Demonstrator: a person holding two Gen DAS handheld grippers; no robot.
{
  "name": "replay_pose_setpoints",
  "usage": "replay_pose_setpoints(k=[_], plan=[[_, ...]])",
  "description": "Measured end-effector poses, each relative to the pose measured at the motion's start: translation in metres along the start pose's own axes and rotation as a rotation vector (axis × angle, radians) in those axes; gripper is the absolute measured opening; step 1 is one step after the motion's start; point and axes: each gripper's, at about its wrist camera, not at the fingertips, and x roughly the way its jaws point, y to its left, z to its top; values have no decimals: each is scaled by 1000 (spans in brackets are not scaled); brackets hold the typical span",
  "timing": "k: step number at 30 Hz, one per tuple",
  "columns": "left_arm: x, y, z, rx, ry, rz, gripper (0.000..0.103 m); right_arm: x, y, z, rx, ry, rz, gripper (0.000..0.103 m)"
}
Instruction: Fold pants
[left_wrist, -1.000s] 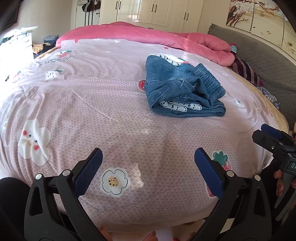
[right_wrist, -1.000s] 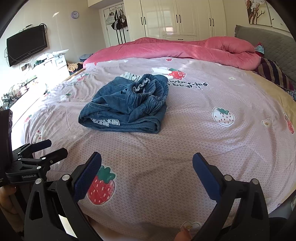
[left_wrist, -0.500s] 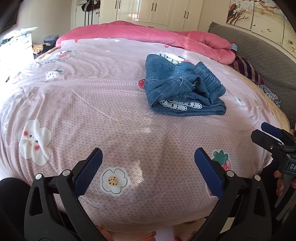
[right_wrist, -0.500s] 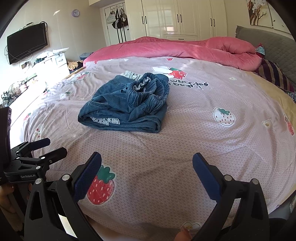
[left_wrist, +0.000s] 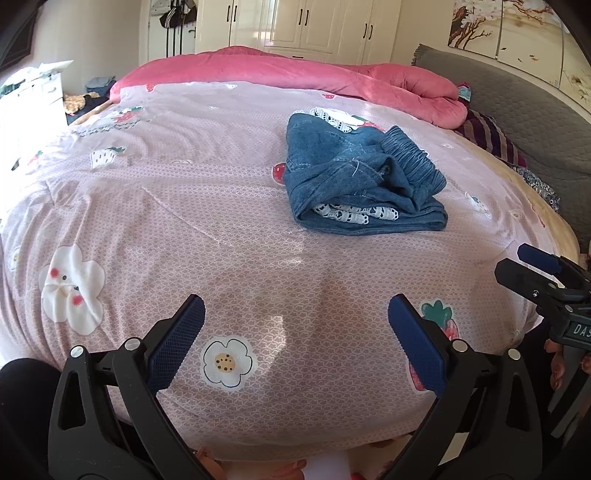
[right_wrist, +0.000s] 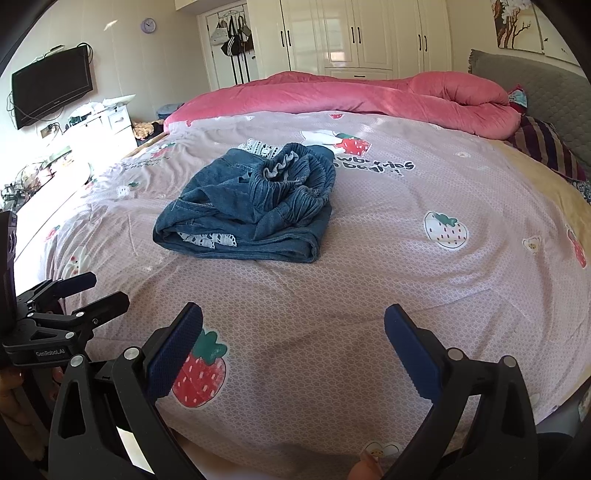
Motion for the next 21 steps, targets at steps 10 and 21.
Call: replay_pose_setpoints(k=[10, 21], plan=[[2, 0, 0, -3, 14, 23, 93, 0, 0, 0, 3, 0, -2, 98], [2, 1, 1, -11, 23, 12, 93, 0, 0, -1, 2, 1, -6, 98]])
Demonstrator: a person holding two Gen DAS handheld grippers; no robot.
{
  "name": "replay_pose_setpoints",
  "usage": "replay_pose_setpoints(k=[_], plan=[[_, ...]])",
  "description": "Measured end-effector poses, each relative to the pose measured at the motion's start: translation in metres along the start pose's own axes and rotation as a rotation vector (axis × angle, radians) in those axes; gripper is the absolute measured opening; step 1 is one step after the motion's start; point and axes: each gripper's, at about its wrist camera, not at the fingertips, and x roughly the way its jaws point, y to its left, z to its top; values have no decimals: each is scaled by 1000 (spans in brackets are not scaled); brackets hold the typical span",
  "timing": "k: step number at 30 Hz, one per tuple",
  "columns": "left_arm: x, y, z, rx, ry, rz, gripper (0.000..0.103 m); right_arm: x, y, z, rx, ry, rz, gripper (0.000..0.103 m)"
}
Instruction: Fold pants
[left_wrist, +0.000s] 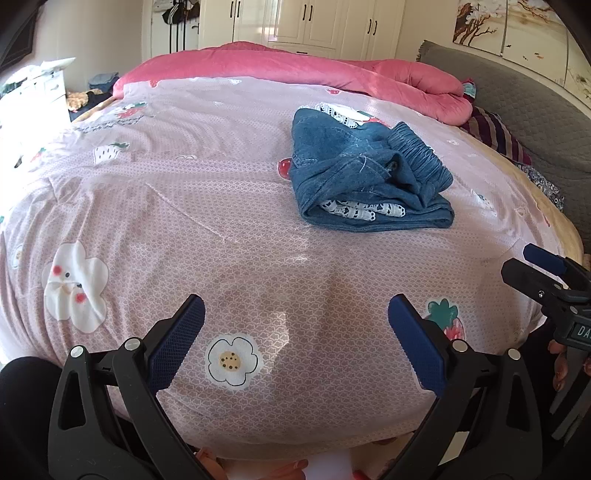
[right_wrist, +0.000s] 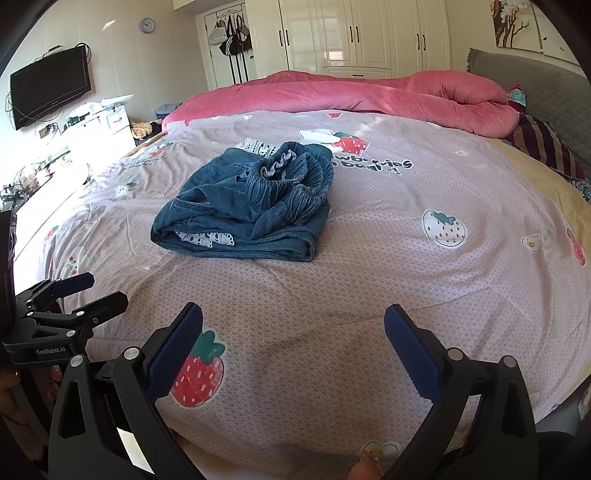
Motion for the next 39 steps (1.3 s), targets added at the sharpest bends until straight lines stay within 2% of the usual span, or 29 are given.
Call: replay_pose_setpoints(k=[29, 39], plan=[[-1, 0, 2, -12, 0, 17, 93, 3, -5, -1, 16, 11, -12, 98], [0, -4, 7, 14, 19, 85, 93, 6, -17, 2, 48, 29, -39, 98]])
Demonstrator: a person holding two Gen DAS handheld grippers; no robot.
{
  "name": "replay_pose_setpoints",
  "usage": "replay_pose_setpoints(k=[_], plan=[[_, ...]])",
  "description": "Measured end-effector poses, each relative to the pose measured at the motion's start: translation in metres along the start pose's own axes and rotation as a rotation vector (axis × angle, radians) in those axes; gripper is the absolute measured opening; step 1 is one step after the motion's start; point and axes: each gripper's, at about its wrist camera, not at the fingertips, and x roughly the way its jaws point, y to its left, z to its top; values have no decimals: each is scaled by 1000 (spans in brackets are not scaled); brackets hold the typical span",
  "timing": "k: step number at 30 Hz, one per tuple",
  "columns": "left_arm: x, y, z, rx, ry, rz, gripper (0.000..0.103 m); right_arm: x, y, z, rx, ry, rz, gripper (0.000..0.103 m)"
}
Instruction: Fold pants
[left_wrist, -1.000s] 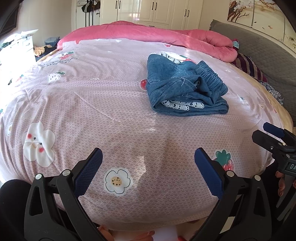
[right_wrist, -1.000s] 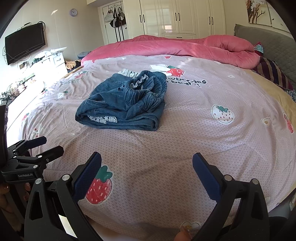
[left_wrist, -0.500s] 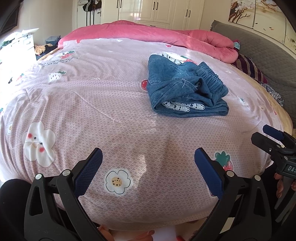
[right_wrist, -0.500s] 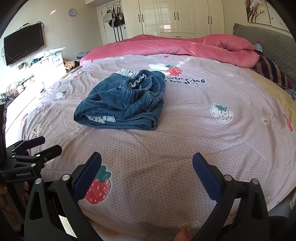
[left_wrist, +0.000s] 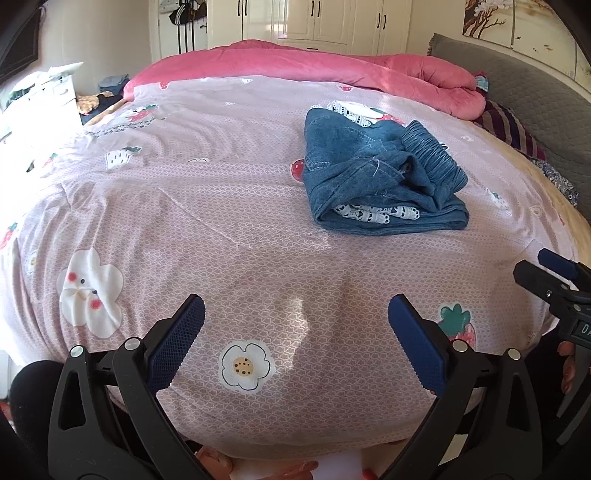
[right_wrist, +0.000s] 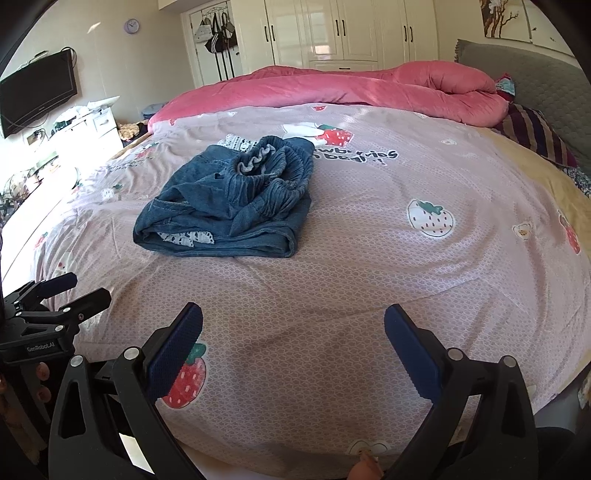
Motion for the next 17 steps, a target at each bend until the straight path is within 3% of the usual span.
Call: replay_pose_setpoints(k=[5, 7, 10, 14, 17], plan=[[-4, 5, 10, -12, -32, 48, 93, 0, -25, 14, 54, -5, -48, 98], [-10, 12, 19, -3, -61, -5, 93, 0, -40, 26, 83, 1, -69, 98], [-8, 34, 41, -38, -59, -14, 93, -2, -71, 48, 112, -9, -112, 98], [17, 108, 90, -110, -32, 122, 94, 13, -136, 88, 127, -10, -259, 98], [57, 163, 119, -133, 15, 213, 94, 48, -202, 112, 227, 56, -332, 98]])
